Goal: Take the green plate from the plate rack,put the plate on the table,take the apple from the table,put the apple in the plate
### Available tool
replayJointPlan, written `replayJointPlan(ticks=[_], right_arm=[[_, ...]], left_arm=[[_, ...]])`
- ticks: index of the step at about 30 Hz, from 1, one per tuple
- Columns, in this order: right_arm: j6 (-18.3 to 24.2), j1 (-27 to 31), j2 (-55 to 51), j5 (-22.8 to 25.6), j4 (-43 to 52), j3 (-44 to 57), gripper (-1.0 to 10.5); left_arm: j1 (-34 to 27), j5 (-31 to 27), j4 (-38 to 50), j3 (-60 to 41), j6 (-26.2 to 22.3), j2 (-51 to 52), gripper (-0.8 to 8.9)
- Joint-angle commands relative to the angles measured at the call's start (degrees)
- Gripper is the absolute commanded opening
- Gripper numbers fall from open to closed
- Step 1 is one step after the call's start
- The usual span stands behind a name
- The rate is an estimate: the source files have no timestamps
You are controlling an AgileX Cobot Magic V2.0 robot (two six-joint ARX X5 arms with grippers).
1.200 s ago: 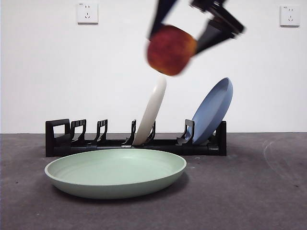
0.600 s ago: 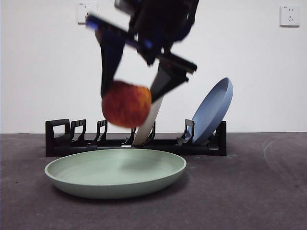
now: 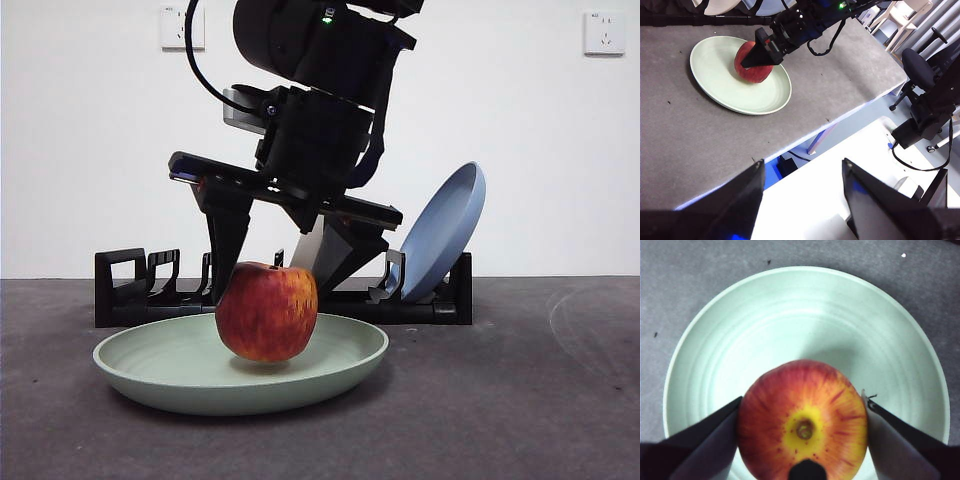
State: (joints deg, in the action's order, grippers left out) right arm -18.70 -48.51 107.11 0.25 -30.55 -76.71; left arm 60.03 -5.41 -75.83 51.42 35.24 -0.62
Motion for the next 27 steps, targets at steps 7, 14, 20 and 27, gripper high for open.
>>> replayJointPlan(ticks=[7, 14, 20, 27], right_arm=[[0.1, -0.3, 0.6, 0.2, 0.2, 0.0, 0.0], [1.7, -0.3, 0.7, 0.2, 0.1, 0.0, 0.0], [2.6, -0.3, 1.0, 0.2, 0.3, 0.0, 0.0], [3.7, -0.3, 2.8, -0.7, 0.1, 0.0, 0.0]], left_arm=[[-0.1, -0.2, 0.3, -0.1, 0.7, 0.1, 2.56], [-0.1, -0.2, 0.3, -0.1, 0.7, 0.1, 2.56], [-0.1, -0.2, 0.3, -0.1, 0.7, 0.1, 2.56], [-0.1, -0.2, 0.3, -0.1, 0.7, 0.1, 2.56]])
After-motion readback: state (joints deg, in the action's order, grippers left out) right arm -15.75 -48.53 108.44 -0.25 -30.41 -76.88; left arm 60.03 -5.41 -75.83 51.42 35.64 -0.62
